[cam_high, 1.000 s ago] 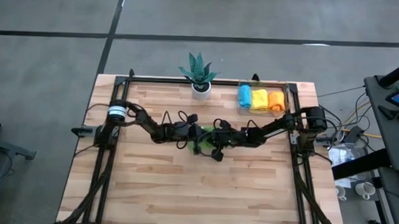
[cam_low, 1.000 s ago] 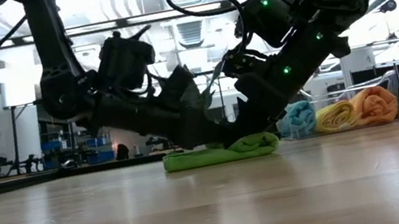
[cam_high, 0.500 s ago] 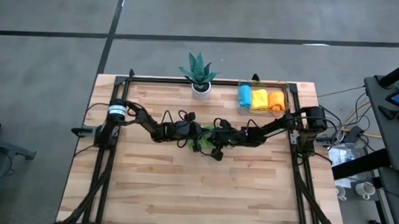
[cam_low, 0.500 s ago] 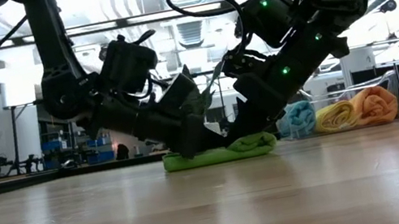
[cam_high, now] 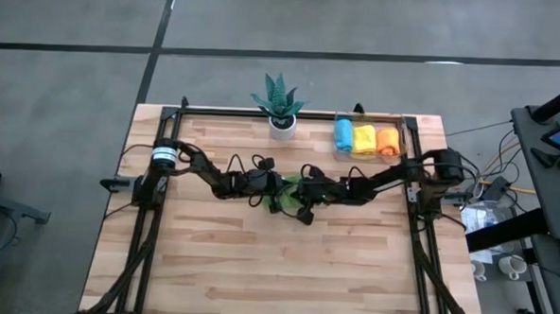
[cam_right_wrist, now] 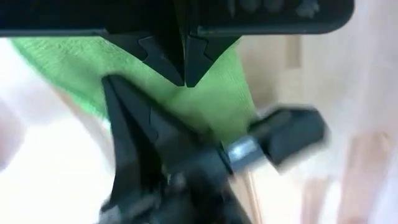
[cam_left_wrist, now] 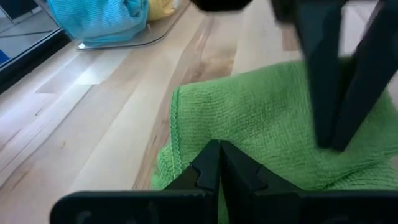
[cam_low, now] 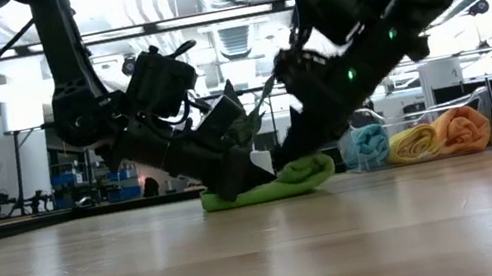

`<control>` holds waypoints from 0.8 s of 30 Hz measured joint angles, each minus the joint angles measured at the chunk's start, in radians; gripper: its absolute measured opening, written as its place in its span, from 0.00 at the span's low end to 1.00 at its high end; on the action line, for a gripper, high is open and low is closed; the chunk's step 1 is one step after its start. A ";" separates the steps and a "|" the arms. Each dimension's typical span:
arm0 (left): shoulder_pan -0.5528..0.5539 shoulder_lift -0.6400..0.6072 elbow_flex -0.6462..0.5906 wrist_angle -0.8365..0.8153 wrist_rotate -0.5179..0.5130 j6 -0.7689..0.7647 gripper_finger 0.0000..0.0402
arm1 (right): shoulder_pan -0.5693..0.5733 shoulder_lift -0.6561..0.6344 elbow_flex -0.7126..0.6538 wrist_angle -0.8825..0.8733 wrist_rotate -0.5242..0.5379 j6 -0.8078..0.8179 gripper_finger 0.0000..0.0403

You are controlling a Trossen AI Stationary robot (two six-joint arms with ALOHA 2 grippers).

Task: Roll microfiber towels into tight, uniform cylinder then place into a basket
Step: Roll the green microfiber cloth

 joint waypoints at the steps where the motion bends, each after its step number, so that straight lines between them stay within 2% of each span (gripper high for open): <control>1: 0.001 0.000 0.000 -0.001 0.001 0.000 0.00 | 0.000 -0.017 0.000 -0.001 0.000 0.007 0.02; 4: 0.001 0.000 0.000 -0.001 0.001 0.000 0.00 | 0.000 -0.089 0.000 -0.042 0.029 0.027 0.03; 7: 0.001 0.001 -0.001 -0.005 0.002 0.000 0.00 | 0.000 -0.186 0.000 -0.163 0.104 0.038 0.08; 10: 0.001 0.001 -0.002 -0.005 0.003 0.000 0.00 | 0.000 -0.287 -0.002 -0.312 0.181 0.106 0.16; 13: 0.001 0.001 -0.002 -0.005 0.003 0.000 0.00 | 0.000 -0.369 -0.019 -0.421 0.213 0.187 0.27; 19: 0.001 0.001 -0.003 -0.005 0.006 0.000 0.00 | 0.000 -0.441 -0.125 -0.438 0.214 0.370 0.46; 24: 0.001 0.001 -0.003 -0.005 0.006 0.000 0.00 | 0.000 -0.451 -0.221 -0.435 0.213 0.536 0.54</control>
